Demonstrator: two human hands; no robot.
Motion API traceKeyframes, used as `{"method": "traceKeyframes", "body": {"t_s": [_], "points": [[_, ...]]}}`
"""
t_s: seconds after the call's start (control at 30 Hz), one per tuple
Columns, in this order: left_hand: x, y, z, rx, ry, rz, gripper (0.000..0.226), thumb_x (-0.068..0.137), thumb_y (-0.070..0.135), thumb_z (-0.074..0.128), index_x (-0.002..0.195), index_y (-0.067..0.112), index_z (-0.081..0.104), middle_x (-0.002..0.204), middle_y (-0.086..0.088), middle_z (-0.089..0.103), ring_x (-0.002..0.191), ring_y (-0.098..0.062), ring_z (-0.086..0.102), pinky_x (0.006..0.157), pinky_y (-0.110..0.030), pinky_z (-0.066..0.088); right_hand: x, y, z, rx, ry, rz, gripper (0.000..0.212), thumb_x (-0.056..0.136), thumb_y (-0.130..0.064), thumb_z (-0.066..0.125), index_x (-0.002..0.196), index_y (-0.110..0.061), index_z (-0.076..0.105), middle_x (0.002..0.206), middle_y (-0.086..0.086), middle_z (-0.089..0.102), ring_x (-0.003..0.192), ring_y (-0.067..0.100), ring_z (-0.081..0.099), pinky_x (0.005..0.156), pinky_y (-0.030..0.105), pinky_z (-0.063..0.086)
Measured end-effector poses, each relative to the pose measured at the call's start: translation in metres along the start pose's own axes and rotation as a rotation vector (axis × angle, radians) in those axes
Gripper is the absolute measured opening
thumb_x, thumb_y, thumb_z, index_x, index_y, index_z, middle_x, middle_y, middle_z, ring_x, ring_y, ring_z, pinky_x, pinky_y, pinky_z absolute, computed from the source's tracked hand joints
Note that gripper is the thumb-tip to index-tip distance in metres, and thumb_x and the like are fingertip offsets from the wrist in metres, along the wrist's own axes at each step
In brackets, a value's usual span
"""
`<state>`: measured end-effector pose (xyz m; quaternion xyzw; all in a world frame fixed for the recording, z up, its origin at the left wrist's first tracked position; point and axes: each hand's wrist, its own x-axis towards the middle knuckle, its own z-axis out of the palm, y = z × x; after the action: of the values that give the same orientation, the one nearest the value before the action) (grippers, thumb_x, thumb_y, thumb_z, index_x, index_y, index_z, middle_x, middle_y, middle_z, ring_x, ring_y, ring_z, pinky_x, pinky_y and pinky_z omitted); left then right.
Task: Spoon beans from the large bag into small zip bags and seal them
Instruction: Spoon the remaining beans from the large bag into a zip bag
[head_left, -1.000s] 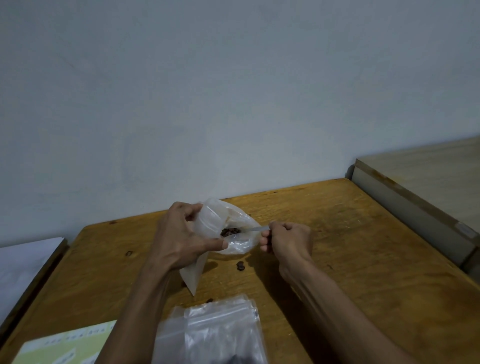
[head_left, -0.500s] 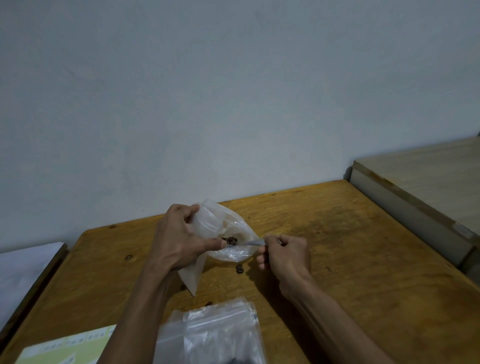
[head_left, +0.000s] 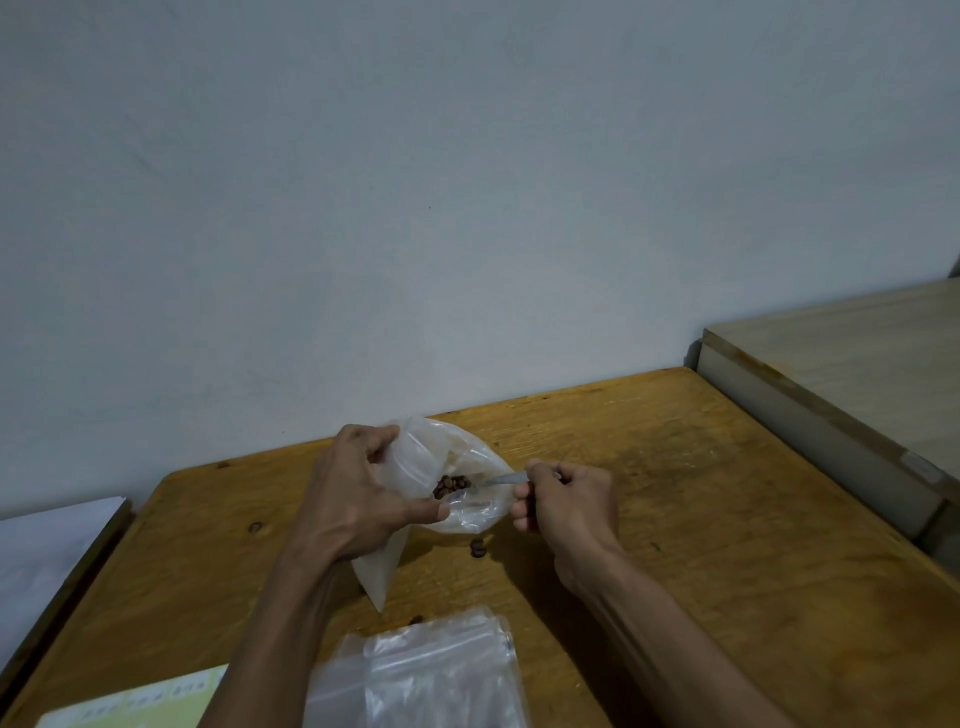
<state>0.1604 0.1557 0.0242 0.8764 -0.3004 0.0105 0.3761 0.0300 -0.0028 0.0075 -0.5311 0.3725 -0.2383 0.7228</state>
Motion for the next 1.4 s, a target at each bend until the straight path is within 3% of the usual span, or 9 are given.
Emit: {"method": "traceKeyframes", "body": {"t_s": [0.27, 0.57, 0.83, 0.93, 1.1, 1.23, 1.4], "points": [[0.001, -0.005, 0.0, -0.002, -0.004, -0.007, 0.112, 0.042, 0.04, 0.1, 0.14, 0.012, 0.054, 0.125, 0.003, 0.054, 0.109, -0.012, 0.052, 0.082, -0.026, 0.044, 0.001, -0.007, 0.005, -0.005, 0.009, 0.031, 0.016, 0.098, -0.008, 0.058, 0.083, -0.008, 0.064, 0.066, 0.008, 0.067, 0.05, 0.013, 0.06, 0.047, 0.024, 0.051], [0.0, -0.007, -0.001, -0.033, 0.0, -0.032, 0.108, 0.041, 0.038, 0.1, 0.137, 0.015, 0.057, 0.122, 0.005, 0.053, 0.11, -0.013, 0.051, 0.085, -0.031, 0.045, -0.01, 0.0, 0.013, -0.005, -0.009, 0.027, 0.013, 0.099, -0.011, 0.058, 0.089, -0.007, 0.066, 0.064, 0.007, 0.068, 0.047, 0.012, 0.061, 0.047, 0.024, 0.053], [-0.003, -0.01, -0.006, -0.024, -0.022, -0.043, 0.118, 0.032, 0.051, 0.097, 0.138, 0.016, 0.057, 0.123, 0.007, 0.053, 0.111, -0.012, 0.051, 0.088, -0.031, 0.045, -0.012, -0.014, -0.002, -0.027, 0.018, 0.001, 0.015, 0.098, -0.01, 0.059, 0.085, -0.01, 0.064, 0.064, 0.007, 0.068, 0.048, 0.011, 0.06, 0.046, 0.023, 0.051], [-0.003, -0.009, -0.006, 0.007, -0.028, -0.045, 0.115, 0.037, 0.048, 0.099, 0.14, 0.016, 0.056, 0.127, 0.005, 0.053, 0.113, -0.012, 0.051, 0.088, -0.03, 0.045, -0.013, -0.02, -0.012, -0.027, 0.014, 0.015, 0.011, 0.098, -0.01, 0.059, 0.089, -0.007, 0.065, 0.066, 0.006, 0.068, 0.049, 0.011, 0.06, 0.048, 0.024, 0.051], [-0.003, -0.003, -0.005, 0.053, -0.08, -0.03, 0.125, 0.027, 0.064, 0.091, 0.138, 0.019, 0.058, 0.126, 0.004, 0.054, 0.114, -0.015, 0.053, 0.092, -0.03, 0.046, -0.018, -0.034, -0.037, -0.047, 0.025, 0.002, 0.007, 0.096, -0.01, 0.06, 0.099, -0.006, 0.065, 0.075, 0.009, 0.068, 0.052, 0.011, 0.06, 0.048, 0.024, 0.049], [-0.009, -0.003, -0.009, 0.077, -0.115, -0.03, 0.121, 0.032, 0.05, 0.099, 0.14, 0.021, 0.051, 0.126, 0.008, 0.047, 0.113, -0.012, 0.049, 0.088, -0.026, 0.043, -0.023, -0.053, -0.061, -0.048, 0.022, -0.028, 0.012, 0.095, -0.009, 0.06, 0.102, -0.001, 0.066, 0.075, 0.011, 0.066, 0.052, 0.012, 0.058, 0.046, 0.024, 0.046], [-0.014, 0.004, -0.033, 0.029, -0.161, -0.011, 0.122, 0.029, 0.052, 0.099, 0.138, 0.025, 0.052, 0.132, 0.011, 0.054, 0.114, -0.008, 0.054, 0.088, -0.026, 0.046, -0.026, -0.083, -0.069, -0.014, 0.012, -0.093, 0.011, 0.098, -0.004, 0.057, 0.098, 0.004, 0.065, 0.065, 0.009, 0.06, 0.048, 0.013, 0.053, 0.041, 0.023, 0.044]]}}
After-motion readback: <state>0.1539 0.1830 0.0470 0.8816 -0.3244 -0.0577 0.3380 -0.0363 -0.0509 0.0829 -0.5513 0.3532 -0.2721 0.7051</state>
